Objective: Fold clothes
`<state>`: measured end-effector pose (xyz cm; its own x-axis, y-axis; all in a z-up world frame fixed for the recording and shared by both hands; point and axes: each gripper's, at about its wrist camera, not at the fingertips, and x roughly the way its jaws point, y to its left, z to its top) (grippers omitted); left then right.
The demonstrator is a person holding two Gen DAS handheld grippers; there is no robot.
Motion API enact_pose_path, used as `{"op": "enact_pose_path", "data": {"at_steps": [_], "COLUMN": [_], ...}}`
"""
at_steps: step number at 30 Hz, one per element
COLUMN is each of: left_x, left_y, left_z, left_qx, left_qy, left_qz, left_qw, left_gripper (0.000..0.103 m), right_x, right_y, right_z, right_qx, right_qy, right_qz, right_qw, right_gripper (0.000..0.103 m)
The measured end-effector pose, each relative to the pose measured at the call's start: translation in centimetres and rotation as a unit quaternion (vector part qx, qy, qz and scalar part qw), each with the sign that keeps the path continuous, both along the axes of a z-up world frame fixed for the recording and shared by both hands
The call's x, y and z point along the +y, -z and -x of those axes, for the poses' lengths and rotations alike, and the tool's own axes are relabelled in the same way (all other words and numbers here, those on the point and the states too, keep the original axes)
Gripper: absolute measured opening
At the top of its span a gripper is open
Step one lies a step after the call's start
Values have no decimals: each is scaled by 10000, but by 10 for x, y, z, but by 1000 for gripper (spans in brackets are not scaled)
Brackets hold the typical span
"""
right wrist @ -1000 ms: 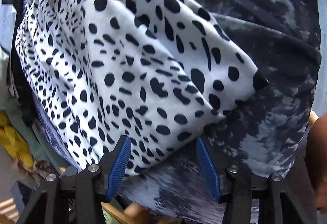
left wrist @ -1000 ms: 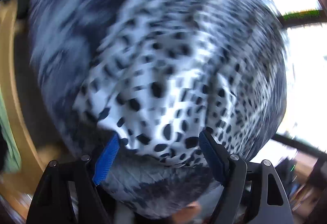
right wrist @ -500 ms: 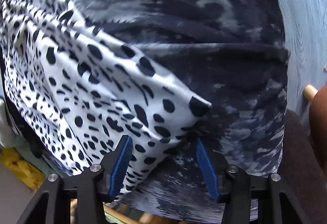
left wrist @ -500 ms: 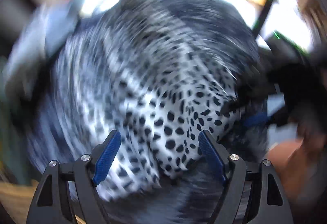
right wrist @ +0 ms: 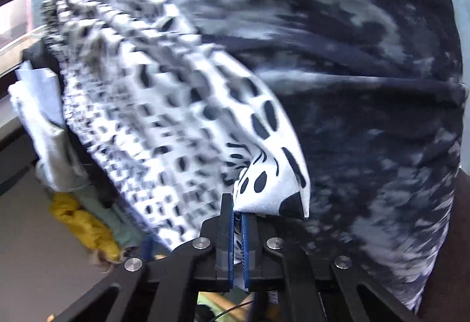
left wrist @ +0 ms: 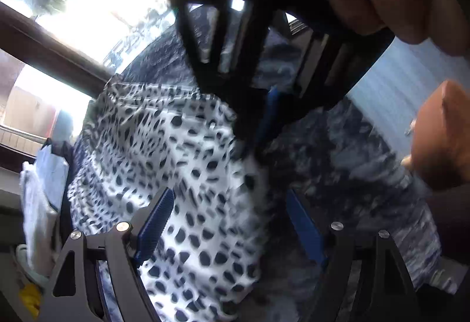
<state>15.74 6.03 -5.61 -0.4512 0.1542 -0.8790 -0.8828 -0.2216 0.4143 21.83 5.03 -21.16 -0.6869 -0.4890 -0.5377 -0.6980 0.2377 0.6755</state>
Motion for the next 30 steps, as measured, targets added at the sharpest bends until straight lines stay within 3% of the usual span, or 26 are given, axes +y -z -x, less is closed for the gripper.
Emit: {"op": "enact_pose_path", "data": {"at_steps": [3, 8, 11, 13, 15, 18, 19, 22, 25, 26, 28, 30], "left_x": [12, 26, 35, 38, 38, 36, 35, 32, 29, 29, 27, 20], "left_y": [-1, 7, 14, 19, 17, 12, 10, 3, -13, -18, -29, -37], "left_z": [2, 0, 6, 14, 18, 19, 19, 16, 14, 14, 16, 28], "left_qx": [-229, -78, 82, 31, 49, 51, 71, 238, 350, 381, 455, 526], "left_qy": [-42, 205, 128, -160, -364, -582, -640, -627, -763, -824, -955, -1118], "left_qz": [-116, -92, 33, 158, 178, 153, 142, 127, -88, -164, -284, -420], "left_qw": [9997, 9997, 9999, 9997, 9992, 9982, 9978, 9977, 9964, 9957, 9940, 9915], "left_gripper": [81, 79, 52, 15, 8, 6, 5, 5, 5, 5, 5, 5], "right_x": [4, -1, -1, 4, 5, 6, 7, 18, 37, 45, 59, 74], "right_y": [-13, -31, -34, -40, -42, -46, -48, -49, -56, -58, -54, -46], "right_z": [4, 27, 35, 33, 35, 37, 32, 16, 0, -3, -6, -4], "right_qx": [266, 438, 515, 527, 468, 426, 468, 506, 497, 399, 395, 501], "right_qy": [-72, -268, -406, -567, -730, -985, -999, -817, -618, -622, -562, -504], "right_qz": [46, -11, -70, -218, -312, -489, -513, -398, -487, -585, -576, -453], "right_qw": [9996, 9987, 9978, 9968, 9957, 9930, 9926, 9946, 9957, 9955, 9960, 9964], "right_gripper": [3, 3, 3, 3, 4, 7, 9, 45, 51, 64, 75, 76]}}
